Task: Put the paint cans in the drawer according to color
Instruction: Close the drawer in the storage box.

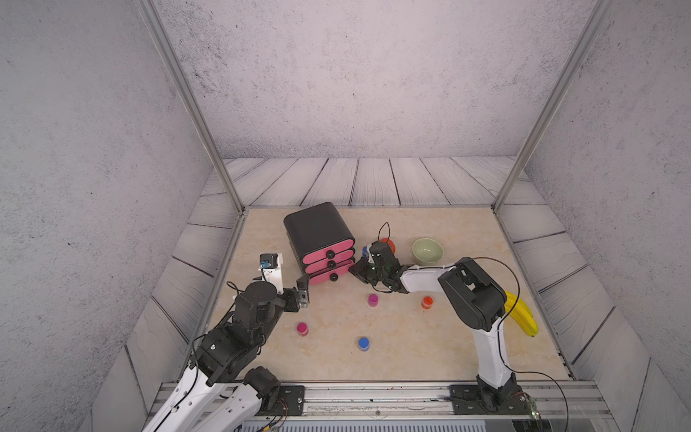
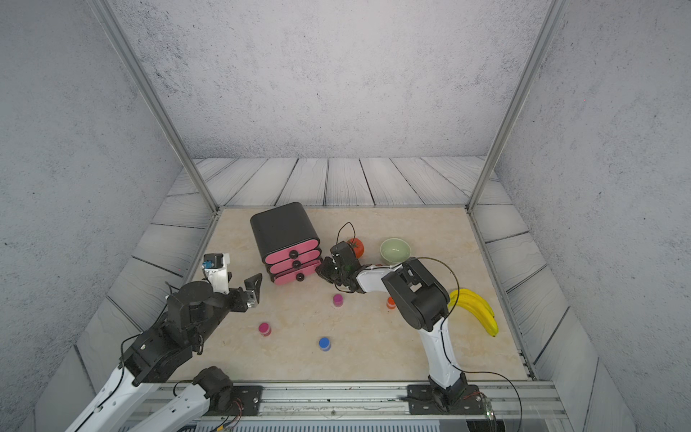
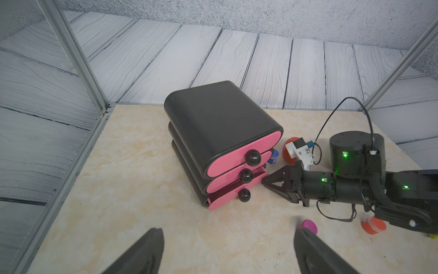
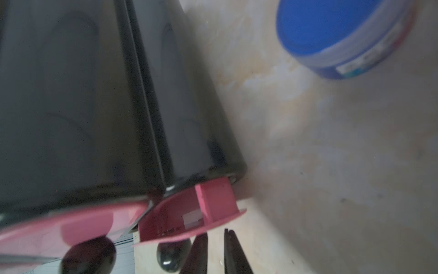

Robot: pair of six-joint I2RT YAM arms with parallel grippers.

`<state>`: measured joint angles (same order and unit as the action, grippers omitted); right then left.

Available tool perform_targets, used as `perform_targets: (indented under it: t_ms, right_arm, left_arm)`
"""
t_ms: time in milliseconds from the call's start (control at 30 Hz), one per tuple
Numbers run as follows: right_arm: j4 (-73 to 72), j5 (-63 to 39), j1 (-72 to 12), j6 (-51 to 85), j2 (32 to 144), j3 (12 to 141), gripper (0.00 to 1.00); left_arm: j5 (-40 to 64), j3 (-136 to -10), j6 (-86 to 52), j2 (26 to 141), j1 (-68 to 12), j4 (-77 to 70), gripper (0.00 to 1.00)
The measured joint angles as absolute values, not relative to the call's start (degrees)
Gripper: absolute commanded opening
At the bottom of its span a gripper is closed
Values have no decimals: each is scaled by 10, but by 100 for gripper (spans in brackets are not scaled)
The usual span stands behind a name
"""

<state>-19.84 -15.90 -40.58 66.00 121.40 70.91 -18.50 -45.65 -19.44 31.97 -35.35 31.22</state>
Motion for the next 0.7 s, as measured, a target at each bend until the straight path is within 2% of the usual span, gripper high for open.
perform_targets:
  t_ms: [467,600,700]
  right_arm:
    - [-228,-143,-406,672,1232,732,23]
    - [-224,-130,-404,643,1181,641,28]
    - [-201,-126,-399,597,1095,557,33]
  left_arm:
    - [-172,-462,-180,327,-354,313,92]
    - [-161,-462,-193,338,-354,300,92]
    - [-144,-462,-223,355,-354,280,94]
